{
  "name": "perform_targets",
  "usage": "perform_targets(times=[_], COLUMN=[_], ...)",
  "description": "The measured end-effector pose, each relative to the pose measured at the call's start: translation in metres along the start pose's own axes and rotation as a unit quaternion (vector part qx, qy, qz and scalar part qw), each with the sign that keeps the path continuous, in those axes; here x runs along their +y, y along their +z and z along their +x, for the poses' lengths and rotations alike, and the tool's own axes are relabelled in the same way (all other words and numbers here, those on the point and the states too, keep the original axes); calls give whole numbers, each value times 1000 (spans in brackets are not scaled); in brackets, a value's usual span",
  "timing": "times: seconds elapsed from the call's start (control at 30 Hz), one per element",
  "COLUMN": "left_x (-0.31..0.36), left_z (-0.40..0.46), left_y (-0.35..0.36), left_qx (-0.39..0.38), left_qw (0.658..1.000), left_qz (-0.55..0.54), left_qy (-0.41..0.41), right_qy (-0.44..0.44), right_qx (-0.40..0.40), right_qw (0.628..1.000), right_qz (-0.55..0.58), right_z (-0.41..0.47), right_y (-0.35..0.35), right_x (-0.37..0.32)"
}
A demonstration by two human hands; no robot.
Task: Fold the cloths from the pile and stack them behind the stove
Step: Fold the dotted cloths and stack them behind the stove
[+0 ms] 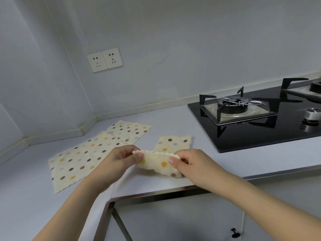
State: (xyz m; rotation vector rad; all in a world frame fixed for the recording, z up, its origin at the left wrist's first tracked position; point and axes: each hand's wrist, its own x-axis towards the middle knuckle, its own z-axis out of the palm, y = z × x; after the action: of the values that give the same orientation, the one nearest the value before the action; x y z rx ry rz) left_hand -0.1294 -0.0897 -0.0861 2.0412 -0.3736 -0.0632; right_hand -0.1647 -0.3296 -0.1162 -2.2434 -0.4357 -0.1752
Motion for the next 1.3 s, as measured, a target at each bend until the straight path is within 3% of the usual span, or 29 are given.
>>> perform_targets(times=[0.17,0.33,0.53,0.63,0.73,1.03,1.3], left_x=[12,17,-8,-12,-12,-9,-15], left_z=[32,90,129,135,140,147,151], left_y=[24,57,82,89,91,92,85], left_qx=[80,156,150,146,141,99,87], left_qw=[997,982,934,903,892,871,950], left_qz=[-7,97,319,401,428,479,280], left_qy=[-21,-40,-65,-51,-39,-44,-110], right_qy=[32,99,109,118,106,31,63], right_qx=[46,60,-3,-22,15,87,151], right_qw=[998,988,941,926,925,955,987], right_qz=[-13,-102,-319,-358,-365,-281,-5], right_z=[29,64,94,103,107,102,113], right_y=[-20,-29,-29,-28,-24,-23,-23], right_x=[3,27,54,66,74,82,85])
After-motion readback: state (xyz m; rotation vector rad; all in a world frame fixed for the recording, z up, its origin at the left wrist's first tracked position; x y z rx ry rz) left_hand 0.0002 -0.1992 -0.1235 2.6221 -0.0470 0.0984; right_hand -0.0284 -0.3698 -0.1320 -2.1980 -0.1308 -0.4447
